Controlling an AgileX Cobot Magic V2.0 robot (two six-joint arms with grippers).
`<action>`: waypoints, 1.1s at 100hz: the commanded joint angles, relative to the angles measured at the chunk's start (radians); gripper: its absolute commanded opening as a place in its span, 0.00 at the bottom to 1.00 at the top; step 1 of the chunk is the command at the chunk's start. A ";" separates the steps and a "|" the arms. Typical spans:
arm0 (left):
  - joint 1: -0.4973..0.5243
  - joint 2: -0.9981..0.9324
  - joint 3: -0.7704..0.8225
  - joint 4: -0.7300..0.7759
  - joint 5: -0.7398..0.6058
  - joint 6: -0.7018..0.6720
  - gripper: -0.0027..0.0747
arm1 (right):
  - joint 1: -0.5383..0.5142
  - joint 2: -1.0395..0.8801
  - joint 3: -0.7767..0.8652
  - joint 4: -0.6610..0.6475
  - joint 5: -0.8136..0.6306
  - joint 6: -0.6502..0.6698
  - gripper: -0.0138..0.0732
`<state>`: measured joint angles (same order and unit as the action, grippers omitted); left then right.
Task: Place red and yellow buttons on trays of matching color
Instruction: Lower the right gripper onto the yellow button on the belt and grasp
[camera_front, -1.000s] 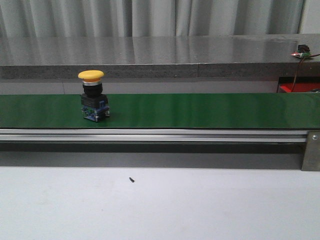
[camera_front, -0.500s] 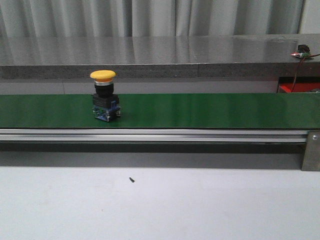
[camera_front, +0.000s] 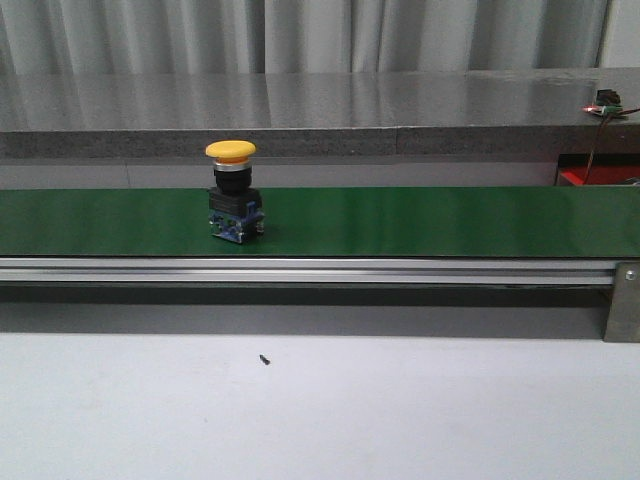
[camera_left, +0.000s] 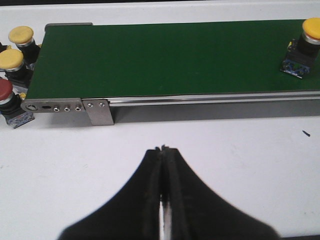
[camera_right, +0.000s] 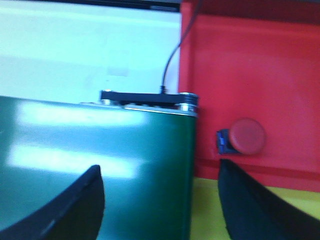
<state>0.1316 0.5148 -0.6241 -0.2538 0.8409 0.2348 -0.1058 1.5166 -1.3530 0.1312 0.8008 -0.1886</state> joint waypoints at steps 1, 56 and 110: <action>-0.008 0.003 -0.028 -0.025 -0.072 0.001 0.01 | 0.056 -0.047 -0.020 0.007 -0.035 -0.026 0.73; -0.008 0.003 -0.028 -0.025 -0.072 0.001 0.01 | 0.397 -0.040 -0.020 0.007 -0.014 -0.124 0.73; -0.008 0.003 -0.028 -0.025 -0.072 0.001 0.01 | 0.591 0.074 -0.031 0.007 0.010 -0.248 0.73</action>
<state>0.1316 0.5148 -0.6241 -0.2538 0.8409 0.2348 0.4602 1.6047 -1.3468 0.1335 0.8439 -0.4202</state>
